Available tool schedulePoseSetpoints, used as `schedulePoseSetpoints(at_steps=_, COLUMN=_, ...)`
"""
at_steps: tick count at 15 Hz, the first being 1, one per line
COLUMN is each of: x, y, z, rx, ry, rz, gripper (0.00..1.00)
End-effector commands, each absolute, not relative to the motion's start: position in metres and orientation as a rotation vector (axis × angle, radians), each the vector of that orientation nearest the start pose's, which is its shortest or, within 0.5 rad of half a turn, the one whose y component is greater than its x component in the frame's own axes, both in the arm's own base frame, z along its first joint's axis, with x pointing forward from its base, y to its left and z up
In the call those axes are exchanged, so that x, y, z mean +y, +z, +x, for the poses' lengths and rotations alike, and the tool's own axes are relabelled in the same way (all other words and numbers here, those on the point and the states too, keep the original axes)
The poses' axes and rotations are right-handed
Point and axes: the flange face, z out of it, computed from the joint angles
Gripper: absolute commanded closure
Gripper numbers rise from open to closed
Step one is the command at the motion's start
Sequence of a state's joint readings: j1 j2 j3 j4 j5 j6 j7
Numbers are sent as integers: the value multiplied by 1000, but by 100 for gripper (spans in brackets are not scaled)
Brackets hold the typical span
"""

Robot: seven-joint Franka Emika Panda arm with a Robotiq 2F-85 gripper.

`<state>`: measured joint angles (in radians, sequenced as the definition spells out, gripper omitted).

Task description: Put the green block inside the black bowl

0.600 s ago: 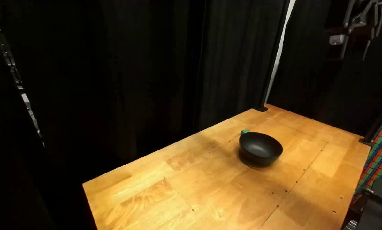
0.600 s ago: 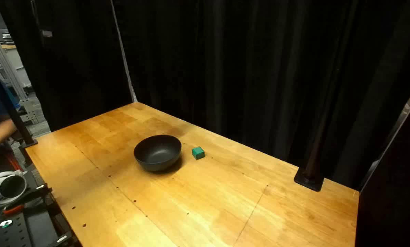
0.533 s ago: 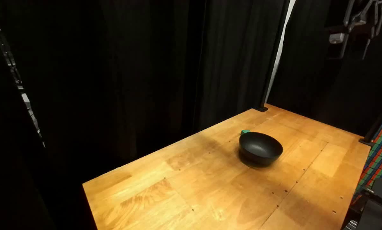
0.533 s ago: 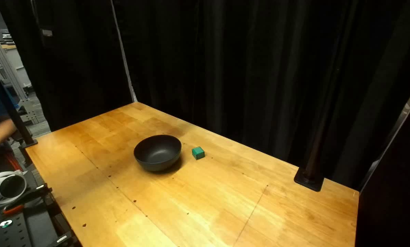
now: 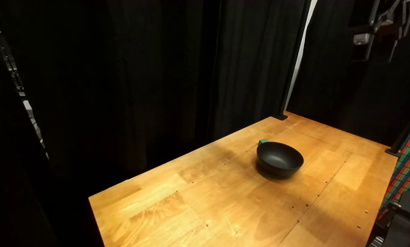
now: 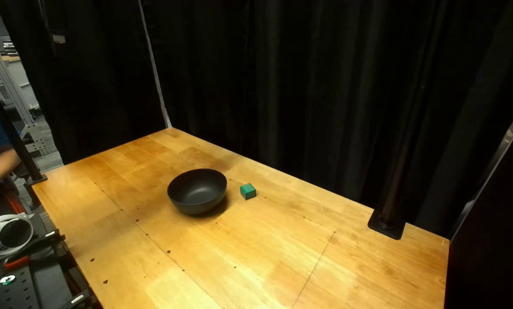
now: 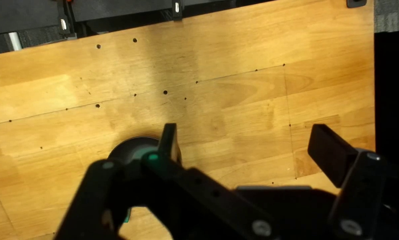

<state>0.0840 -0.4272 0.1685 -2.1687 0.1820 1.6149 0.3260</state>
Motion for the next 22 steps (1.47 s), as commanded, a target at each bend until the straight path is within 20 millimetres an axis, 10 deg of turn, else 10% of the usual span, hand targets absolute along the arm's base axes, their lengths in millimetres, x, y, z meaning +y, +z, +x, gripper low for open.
schedulePoseSetpoints(at_steps=1, x=127, y=535, z=413, rx=204, ry=253, rz=-3059, gripper=0)
schedulePoseSetpoints(at_steps=13, x=50, y=385, z=603, rx=518, ry=30, rz=-3081, gripper=0)
schedulePoseSetpoints(at_steps=22, x=-40, y=297, z=664, rx=857, ry=1, rz=-3026, gripper=0)
